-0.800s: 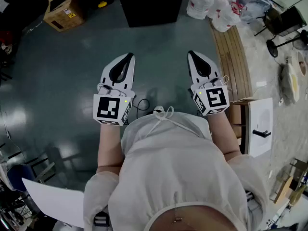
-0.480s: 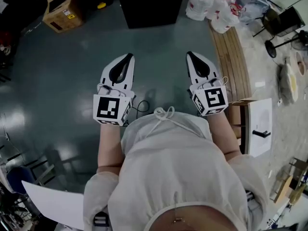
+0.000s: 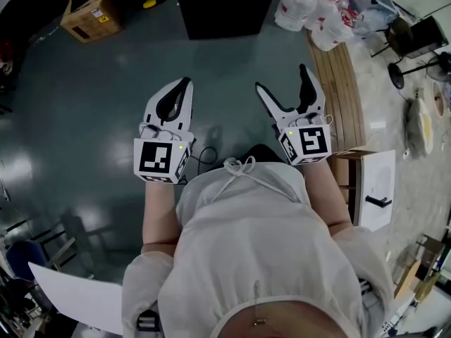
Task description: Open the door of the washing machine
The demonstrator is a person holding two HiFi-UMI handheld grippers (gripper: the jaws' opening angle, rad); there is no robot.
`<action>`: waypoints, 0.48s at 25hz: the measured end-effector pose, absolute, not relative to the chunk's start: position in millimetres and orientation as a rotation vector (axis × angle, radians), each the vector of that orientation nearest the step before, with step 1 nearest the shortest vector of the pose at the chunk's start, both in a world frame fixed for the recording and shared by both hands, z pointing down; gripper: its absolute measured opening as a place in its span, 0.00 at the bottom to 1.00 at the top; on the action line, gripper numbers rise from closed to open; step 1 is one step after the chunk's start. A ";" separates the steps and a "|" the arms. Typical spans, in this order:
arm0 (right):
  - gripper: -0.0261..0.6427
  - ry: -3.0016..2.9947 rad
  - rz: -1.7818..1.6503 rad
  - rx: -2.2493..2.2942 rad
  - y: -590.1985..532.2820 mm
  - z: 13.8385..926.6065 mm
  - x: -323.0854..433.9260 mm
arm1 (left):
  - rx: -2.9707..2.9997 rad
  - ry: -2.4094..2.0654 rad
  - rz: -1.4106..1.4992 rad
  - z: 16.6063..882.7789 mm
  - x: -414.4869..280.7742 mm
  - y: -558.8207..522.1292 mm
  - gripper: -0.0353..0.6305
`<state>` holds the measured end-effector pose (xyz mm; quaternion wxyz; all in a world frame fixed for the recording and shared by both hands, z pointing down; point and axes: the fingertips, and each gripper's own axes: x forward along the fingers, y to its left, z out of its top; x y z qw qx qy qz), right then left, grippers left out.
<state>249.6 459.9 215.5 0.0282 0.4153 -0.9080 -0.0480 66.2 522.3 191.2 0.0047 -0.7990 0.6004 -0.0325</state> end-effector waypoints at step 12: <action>0.74 -2.855 -0.005 1.179 347.7 251.0 201.2 | -2.395 2.069 -0.192 217.7 13.9 448.9 0.09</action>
